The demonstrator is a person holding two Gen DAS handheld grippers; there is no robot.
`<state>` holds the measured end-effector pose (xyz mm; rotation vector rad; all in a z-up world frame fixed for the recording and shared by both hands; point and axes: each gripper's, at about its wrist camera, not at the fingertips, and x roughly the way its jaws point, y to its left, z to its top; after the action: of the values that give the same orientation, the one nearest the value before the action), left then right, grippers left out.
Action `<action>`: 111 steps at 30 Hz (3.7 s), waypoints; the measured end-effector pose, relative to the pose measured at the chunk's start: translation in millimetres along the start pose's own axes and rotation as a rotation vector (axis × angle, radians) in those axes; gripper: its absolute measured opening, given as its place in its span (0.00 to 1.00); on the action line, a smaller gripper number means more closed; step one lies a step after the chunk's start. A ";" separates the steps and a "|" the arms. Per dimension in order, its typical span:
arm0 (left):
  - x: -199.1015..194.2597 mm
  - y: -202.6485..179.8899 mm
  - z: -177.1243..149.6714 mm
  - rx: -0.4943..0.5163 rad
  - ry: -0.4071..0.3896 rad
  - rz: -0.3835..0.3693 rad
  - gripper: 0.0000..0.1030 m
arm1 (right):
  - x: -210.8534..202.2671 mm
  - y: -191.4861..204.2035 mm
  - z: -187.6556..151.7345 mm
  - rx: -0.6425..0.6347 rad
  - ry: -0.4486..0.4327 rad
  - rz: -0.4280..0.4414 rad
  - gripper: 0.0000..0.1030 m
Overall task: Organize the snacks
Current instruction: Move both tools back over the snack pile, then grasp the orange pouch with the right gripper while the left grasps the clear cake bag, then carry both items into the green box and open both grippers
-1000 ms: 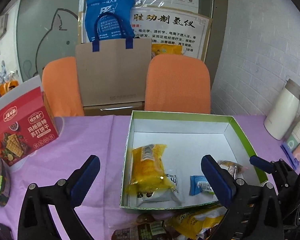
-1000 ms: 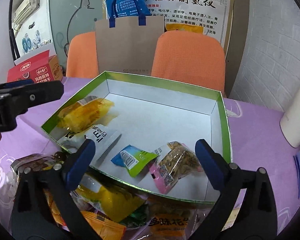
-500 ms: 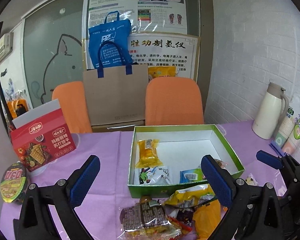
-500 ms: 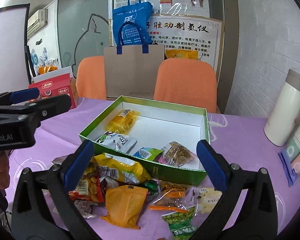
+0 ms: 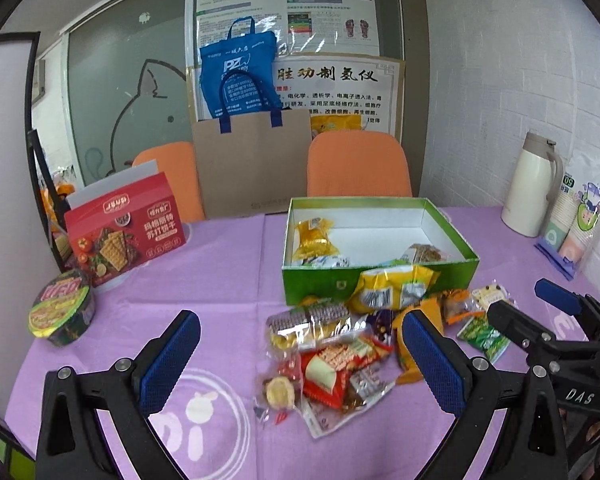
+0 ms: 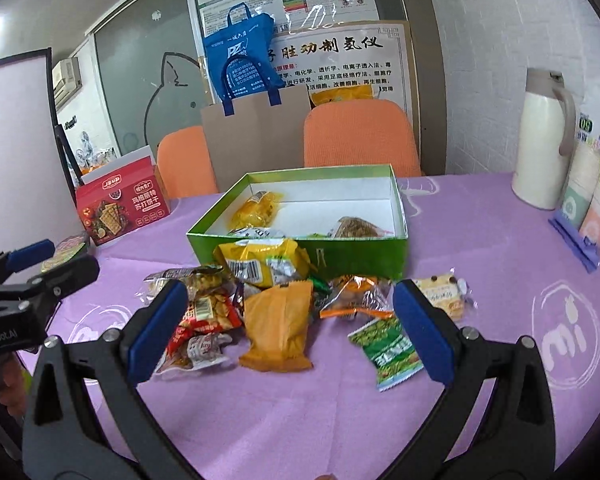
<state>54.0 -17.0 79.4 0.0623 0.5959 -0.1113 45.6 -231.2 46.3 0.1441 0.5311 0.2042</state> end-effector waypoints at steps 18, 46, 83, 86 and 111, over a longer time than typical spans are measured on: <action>15.2 50.1 -72.0 -0.123 0.140 -0.064 1.00 | 99.5 19.3 -37.7 -0.022 0.321 -0.022 0.77; 103.8 52.4 -57.7 -0.122 0.290 -0.174 0.64 | 17.9 -9.5 -67.6 -0.047 0.344 0.025 0.54; 91.1 48.9 -79.0 -0.119 0.344 -0.224 0.44 | 34.3 -10.5 -76.9 -0.025 0.376 0.006 0.49; 72.9 49.1 -74.0 -0.106 0.309 -0.230 0.44 | 24.7 -7.2 -70.8 -0.021 0.352 0.037 0.48; 131.6 -10.5 89.4 -0.041 0.151 -0.232 0.44 | 100.2 -18.8 75.1 -0.036 0.144 0.010 0.48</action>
<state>210.6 -46.9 78.8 -0.0386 0.7548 -0.3220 171.8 -232.6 58.0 0.0973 0.6700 0.2351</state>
